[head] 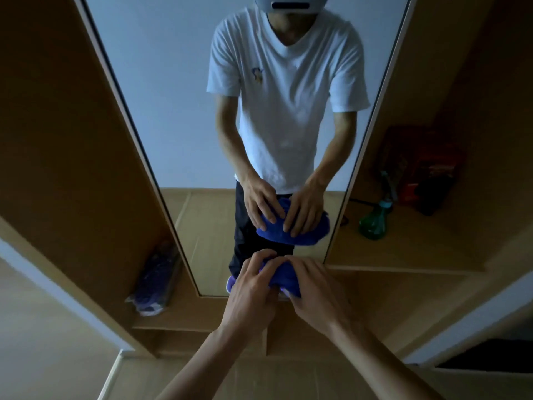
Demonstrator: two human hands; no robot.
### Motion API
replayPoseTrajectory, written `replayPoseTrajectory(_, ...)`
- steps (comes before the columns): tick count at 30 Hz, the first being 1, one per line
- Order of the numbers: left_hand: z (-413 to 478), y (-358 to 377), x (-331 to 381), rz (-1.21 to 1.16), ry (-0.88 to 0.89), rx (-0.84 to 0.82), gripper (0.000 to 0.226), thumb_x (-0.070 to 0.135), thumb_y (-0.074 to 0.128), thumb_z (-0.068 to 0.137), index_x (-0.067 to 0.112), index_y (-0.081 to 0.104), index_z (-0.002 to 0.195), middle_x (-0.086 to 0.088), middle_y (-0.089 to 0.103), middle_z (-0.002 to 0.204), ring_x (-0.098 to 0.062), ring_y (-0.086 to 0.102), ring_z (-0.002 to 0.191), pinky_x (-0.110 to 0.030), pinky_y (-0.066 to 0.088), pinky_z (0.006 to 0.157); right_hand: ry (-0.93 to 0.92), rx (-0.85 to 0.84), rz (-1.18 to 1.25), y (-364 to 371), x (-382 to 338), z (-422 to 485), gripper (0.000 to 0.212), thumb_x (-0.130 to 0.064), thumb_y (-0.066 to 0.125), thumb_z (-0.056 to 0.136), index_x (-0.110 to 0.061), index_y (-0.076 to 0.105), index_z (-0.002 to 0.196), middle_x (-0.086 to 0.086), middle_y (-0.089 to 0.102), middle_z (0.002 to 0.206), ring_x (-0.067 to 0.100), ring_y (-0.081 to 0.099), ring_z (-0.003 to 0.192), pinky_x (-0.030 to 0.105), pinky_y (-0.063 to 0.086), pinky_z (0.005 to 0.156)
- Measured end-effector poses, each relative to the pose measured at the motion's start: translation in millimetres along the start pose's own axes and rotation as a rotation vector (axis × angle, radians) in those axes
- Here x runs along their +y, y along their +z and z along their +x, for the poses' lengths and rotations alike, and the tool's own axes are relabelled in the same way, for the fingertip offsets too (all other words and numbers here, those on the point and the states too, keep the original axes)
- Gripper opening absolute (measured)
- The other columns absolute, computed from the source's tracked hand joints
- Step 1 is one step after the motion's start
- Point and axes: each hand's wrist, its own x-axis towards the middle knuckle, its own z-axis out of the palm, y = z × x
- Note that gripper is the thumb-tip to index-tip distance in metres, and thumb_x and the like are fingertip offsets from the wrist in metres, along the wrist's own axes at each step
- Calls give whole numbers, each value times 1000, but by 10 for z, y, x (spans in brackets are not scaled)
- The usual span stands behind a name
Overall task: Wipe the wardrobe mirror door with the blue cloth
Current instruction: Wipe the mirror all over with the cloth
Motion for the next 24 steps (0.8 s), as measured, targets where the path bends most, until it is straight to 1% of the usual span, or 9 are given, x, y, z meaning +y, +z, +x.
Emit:
replayPoseTrajectory(2,88,-191,102,-25,9,45,62,9,72,86,24,55,144,4,43,147,-19,48,131,-33,53,97,-36,57,-29,-233,-93,81,54,-30,66,90,-28,43,139,-8,55,125,14,52,115,30,49,96)
replayPoseTrajectory(5,246,-489,267,-61,51,137,61,12,71,87,23,53,145,3,44,147,-20,48,132,-35,52,99,-88,139,-69,-589,-224,232,52,-23,69,86,-25,49,135,-6,58,118,14,54,108,31,49,93)
replayPoseTrajectory(7,351,-694,365,-82,98,193,65,10,71,86,22,51,146,2,46,146,-20,49,132,-37,52,99,-106,191,-90,-812,-324,331,53,-21,71,84,-22,52,133,-4,60,115,15,56,103,31,51,90)
replayPoseTrajectory(10,513,-1008,478,-103,165,263,68,13,69,85,24,47,148,6,46,144,-15,49,130,-32,51,98,-131,290,-131,-1114,-487,473,56,-24,76,80,-18,54,131,-2,63,112,17,59,97,29,52,83)
replayPoseTrajectory(14,700,-1383,618,-102,237,337,71,17,66,85,26,43,150,11,43,145,-9,47,131,-27,50,99,-168,409,-166,-1505,-720,636,57,-27,77,80,-16,55,132,-1,64,113,19,60,99,33,54,82)
replayPoseTrajectory(18,862,-1691,718,-133,307,383,78,14,71,88,25,35,156,8,45,146,-12,52,126,-24,52,90,-177,493,-190,-1831,-953,733,61,-25,77,79,-16,54,135,1,63,117,22,59,105,37,54,85)
replayPoseTrajectory(21,965,-1909,771,-127,346,418,82,14,74,90,19,30,159,6,44,149,-6,46,132,-11,43,97,-201,538,-222,-2056,-1094,815,58,-28,74,83,-15,55,136,1,63,119,23,58,106,36,50,88)
replayPoseTrajectory(22,999,-1992,789,-125,364,434,82,16,74,90,17,29,159,6,44,149,-5,45,134,-12,43,99,-207,547,-238,-2132,-1142,845,58,-29,73,84,-16,55,137,1,62,120,23,57,107,35,48,89)
replayPoseTrajectory(24,1086,-2181,831,-111,411,461,81,20,74,91,13,30,159,2,45,151,-12,46,138,-24,49,100,-211,570,-270,-2295,-1245,908,58,-28,71,84,-15,54,138,1,62,121,23,57,110,34,46,93)
